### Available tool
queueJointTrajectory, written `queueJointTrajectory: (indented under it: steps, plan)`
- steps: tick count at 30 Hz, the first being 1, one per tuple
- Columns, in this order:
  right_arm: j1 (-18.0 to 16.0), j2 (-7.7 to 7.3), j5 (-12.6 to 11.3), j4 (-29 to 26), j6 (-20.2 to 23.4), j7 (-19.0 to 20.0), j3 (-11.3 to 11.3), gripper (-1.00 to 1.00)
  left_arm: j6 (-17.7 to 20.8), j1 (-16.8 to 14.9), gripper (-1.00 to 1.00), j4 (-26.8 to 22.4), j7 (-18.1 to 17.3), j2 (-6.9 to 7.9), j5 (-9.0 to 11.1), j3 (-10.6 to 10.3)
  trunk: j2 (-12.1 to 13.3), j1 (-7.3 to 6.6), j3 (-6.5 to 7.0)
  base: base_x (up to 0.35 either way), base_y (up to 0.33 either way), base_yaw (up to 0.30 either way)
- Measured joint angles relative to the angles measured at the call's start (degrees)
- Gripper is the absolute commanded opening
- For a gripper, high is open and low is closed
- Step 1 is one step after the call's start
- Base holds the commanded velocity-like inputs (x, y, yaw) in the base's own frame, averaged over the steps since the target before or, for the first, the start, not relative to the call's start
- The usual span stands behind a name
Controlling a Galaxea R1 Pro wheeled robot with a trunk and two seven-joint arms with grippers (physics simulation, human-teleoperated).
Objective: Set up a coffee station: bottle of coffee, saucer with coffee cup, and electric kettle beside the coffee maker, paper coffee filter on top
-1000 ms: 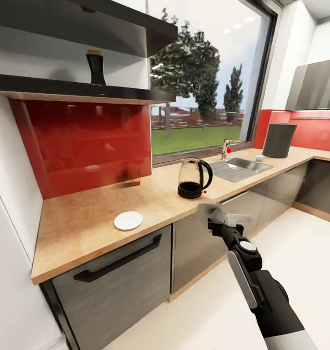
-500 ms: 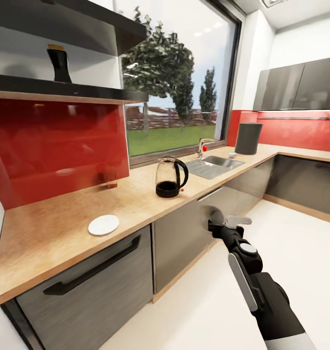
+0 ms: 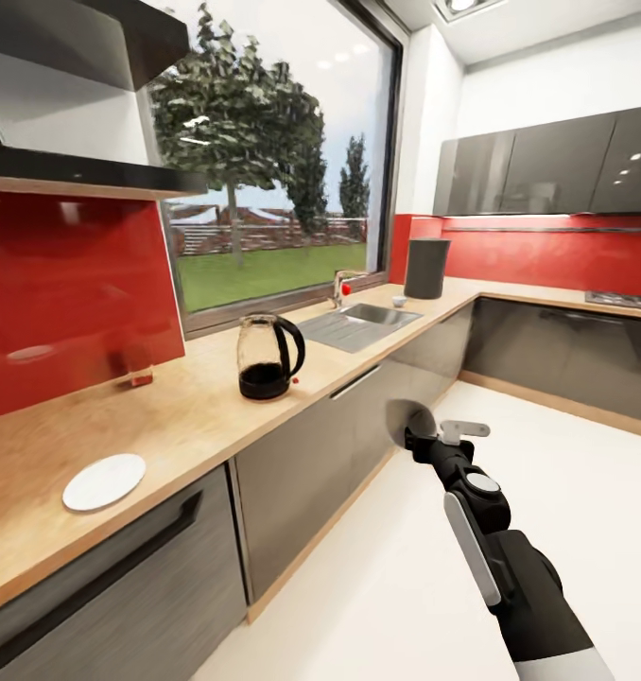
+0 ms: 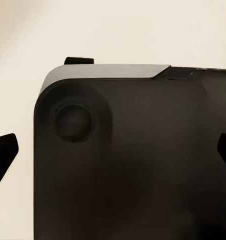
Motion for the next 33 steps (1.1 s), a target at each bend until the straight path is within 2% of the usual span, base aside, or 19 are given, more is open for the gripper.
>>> queueJointTrajectory:
  steps: [15,33]
  plan:
    - [0.0,0.01,0.0,0.0,-0.1,0.0,0.0,-1.00,0.0,0.0,1.00,-0.1,0.1,-0.14,-0.1,-0.1,0.0,0.00,-0.40,0.301,-0.167,-0.278]
    - [0.5,-0.08,0.2,1.1,-0.2,0.0,-0.1,-1.00,0.0,0.0,1.00,-0.4,0.0,-0.14,-0.1,-0.1,0.0,0.00,-0.45,0.280,-0.227,-0.018]
